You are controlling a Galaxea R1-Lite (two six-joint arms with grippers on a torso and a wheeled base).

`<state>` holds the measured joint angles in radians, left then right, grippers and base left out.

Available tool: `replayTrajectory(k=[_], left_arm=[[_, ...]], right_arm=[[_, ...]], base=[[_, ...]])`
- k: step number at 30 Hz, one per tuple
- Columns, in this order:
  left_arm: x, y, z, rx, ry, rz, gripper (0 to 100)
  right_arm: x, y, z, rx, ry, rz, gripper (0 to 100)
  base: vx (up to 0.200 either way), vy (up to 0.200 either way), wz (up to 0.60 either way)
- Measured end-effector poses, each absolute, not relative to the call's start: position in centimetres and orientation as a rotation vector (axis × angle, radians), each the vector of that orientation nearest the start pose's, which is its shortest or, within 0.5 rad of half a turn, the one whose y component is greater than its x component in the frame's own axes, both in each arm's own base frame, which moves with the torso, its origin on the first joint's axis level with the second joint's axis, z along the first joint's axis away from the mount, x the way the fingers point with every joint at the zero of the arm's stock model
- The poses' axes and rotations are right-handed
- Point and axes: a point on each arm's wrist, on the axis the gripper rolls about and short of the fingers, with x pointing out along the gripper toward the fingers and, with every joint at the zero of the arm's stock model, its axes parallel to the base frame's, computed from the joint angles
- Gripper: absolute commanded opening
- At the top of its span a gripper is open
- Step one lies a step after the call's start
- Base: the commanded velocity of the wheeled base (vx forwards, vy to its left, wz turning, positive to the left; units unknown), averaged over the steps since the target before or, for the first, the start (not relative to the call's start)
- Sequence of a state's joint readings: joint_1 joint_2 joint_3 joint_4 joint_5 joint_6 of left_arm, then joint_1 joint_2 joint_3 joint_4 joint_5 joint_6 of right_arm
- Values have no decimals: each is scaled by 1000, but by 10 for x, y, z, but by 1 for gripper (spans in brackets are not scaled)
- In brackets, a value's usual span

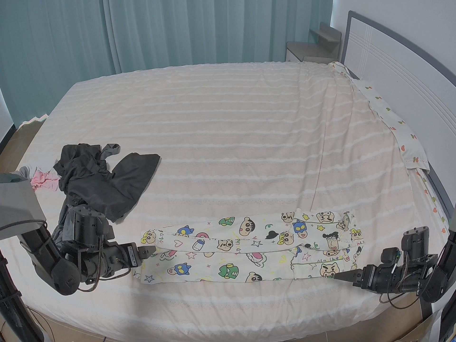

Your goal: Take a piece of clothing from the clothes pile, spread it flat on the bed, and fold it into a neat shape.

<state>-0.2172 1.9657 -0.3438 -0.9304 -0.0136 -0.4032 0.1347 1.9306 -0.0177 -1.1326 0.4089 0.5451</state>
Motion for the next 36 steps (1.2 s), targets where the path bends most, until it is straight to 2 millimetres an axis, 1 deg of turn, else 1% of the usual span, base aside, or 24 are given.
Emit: replayTrajectory(k=[3, 5, 8, 12, 16, 21, 27, 36], left_arm=[[270, -56, 39, -219, 695, -112, 100], [276, -56, 40, -200, 700, -118, 100], [291, -57, 40, -182, 727, -147, 100], [308, -60, 35, -174, 771, -192, 100], [322, -60, 23, -96, 803, -228, 100], [331, -58, 9, -69, 833, -233, 100], [338, -58, -5, -68, 858, -230, 100], [348, -60, -14, -97, 864, -225, 100]], right_arm=[[186, 35, 20, 610, 915, 294, 100], [186, 36, 19, 609, 918, 295, 100], [186, 36, 19, 609, 921, 296, 100], [186, 37, 19, 608, 923, 298, 100], [185, 37, 19, 607, 924, 299, 100], [185, 37, 19, 607, 926, 299, 100], [185, 37, 19, 607, 925, 299, 100], [185, 37, 19, 606, 923, 300, 100]], base=[[0, 0, 0], [0, 0, 0], [0, 0, 0], [0, 0, 0], [0, 0, 0], [0, 0, 0], [0, 0, 0], [0, 0, 0]])
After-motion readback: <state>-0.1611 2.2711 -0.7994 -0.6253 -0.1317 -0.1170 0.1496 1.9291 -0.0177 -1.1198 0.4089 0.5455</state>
